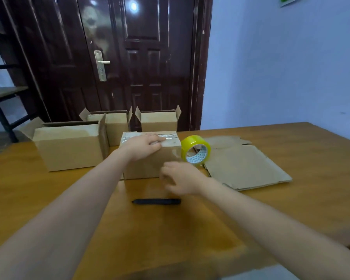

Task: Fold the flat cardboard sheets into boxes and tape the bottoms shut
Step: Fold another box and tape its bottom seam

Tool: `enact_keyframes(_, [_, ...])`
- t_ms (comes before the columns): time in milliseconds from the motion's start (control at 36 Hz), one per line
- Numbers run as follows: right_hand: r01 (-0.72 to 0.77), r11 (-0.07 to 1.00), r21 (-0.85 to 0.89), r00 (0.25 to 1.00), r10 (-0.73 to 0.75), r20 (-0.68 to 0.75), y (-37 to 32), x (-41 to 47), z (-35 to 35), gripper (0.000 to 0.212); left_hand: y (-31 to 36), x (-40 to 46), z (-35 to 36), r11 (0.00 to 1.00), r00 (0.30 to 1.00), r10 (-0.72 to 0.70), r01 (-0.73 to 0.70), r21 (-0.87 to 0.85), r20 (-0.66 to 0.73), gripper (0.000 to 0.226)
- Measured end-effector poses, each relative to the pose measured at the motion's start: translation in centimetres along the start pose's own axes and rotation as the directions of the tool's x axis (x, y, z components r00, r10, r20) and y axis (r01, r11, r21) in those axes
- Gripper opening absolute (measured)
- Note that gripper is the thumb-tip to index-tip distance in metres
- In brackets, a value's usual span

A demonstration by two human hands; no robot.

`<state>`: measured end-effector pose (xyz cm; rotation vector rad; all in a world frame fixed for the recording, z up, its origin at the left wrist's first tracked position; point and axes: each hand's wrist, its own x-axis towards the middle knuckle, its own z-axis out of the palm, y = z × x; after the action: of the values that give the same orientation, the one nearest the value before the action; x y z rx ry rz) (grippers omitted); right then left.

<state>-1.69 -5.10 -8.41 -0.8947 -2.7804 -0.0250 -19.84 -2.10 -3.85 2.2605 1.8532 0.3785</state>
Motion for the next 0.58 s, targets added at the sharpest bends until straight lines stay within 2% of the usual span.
enact_keyframes(28, [0.003,1.0,0.001,0.995,-0.003,0.096,-0.5,-0.2,0.6,0.027,0.0,0.1,0.0,1.0,1.0,-0.004,0.004,-0.019,-0.002,0.043])
enact_keyframes(83, [0.014,1.0,-0.004,0.98,-0.013,0.197,-1.3,-0.5,1.7,0.032,0.0,0.3,-0.1,0.999,1.0,-0.007,0.007,-0.047,0.002,0.041])
enact_keyframes(194, [-0.042,0.999,0.008,0.955,0.037,0.295,-2.3,-0.5,2.4,0.032,0.5,0.7,-0.5,0.998,1.0,-0.023,0.023,-0.063,0.013,0.04])
enact_keyframes(250, [-0.076,0.997,-0.011,0.944,0.075,0.321,-2.5,-0.7,2.3,0.036,1.0,1.0,-0.8,0.999,1.0,-0.026,0.026,-0.019,-0.007,0.039])
enact_keyframes(306, [-0.137,0.991,-0.002,0.957,0.133,0.259,-2.4,-1.2,2.1,0.036,1.5,1.5,-1.0,0.999,0.999,-0.025,0.026,0.04,-0.025,0.036])
enact_keyframes(361, [-0.192,0.981,0.026,0.978,0.189,0.082,-1.7,-2.2,2.1,0.031,1.7,2.1,-1.2,0.997,0.999,-0.027,0.029,0.073,-0.025,0.032])
enact_keyframes(417, [-0.249,0.962,0.111,0.96,0.261,-0.106,-0.5,-3.3,2.1,0.028,1.9,2.7,-1.2,0.997,0.999,-0.011,0.013,0.078,-0.032,0.029])
enact_keyframes(500, [-0.296,0.84,0.454,0.849,0.449,-0.277,1.3,-4.5,1.0,0.026,2.5,3.5,-0.8,0.996,0.997,0.053,-0.049,0.071,-0.058,0.025])
enact_keyframes(528, [-0.311,0.785,0.536,0.809,0.514,-0.283,2.0,-4.9,0.6,0.025,2.8,3.8,-0.6,0.994,0.996,0.073,-0.068,0.085,-0.06,0.025])
enact_keyframes(583, [-0.367,0.716,0.593,0.752,0.604,-0.264,3.5,-5.5,0.2,0.028,3.5,4.0,-0.3,0.988,0.996,0.073,-0.065,0.137,-0.053,0.029])
